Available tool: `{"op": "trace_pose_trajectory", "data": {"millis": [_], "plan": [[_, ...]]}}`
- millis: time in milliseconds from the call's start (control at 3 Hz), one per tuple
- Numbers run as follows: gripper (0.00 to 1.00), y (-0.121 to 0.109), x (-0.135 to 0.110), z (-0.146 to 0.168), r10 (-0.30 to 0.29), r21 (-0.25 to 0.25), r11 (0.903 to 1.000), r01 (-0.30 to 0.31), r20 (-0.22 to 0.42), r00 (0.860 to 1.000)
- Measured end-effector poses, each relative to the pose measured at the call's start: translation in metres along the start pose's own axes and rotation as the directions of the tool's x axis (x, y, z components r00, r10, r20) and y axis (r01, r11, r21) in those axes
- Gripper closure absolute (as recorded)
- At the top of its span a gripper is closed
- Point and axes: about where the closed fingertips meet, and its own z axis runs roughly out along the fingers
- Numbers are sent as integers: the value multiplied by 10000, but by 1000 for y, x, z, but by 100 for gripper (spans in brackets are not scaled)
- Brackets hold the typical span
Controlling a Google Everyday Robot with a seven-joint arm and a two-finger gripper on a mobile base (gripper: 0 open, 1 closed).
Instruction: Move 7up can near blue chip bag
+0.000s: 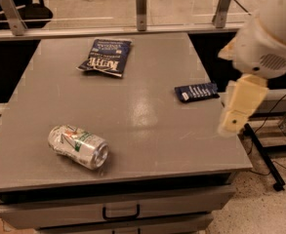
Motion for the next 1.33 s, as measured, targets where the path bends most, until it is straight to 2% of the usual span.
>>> {"op": "trace_pose_trajectory", "data": {"millis": [333, 667, 1000, 1333], "plan": [[0, 9, -87, 54, -875, -664, 9935, 921, 689, 9938], [0, 24, -180, 94, -1651, -1151, 9763, 1830, 1499, 9748], [0, 24, -180, 94, -1647, -1145, 9765, 1825, 1497, 9749], [0, 27, -198, 102, -1189, -1285, 9810, 1454, 1939, 9738]]}}
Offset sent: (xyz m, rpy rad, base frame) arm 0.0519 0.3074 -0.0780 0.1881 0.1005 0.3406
